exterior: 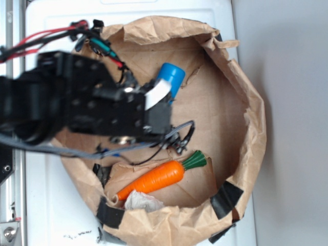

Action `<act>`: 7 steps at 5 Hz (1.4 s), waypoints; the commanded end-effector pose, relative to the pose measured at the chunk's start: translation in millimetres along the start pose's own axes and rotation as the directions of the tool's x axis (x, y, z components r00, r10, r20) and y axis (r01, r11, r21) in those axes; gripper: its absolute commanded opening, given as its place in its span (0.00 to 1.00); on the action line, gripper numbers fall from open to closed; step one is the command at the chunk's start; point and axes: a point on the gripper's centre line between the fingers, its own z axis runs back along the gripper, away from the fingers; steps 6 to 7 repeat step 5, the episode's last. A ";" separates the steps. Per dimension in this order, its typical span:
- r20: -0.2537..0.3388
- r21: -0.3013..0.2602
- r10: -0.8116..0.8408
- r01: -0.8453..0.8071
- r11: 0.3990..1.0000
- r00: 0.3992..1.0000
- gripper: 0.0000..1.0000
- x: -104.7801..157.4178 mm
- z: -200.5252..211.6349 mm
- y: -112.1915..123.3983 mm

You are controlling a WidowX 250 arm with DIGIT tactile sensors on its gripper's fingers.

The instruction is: Grab the blue bottle.

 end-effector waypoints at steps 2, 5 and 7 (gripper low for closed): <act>-0.087 -0.060 -0.094 0.089 0.994 0.992 0.00 16.9 77.0 5.2; -0.097 -0.131 -0.185 0.171 0.976 0.978 0.00 27.9 138.2 16.9; -0.097 -0.131 -0.185 0.171 0.976 0.978 0.00 27.9 138.2 16.9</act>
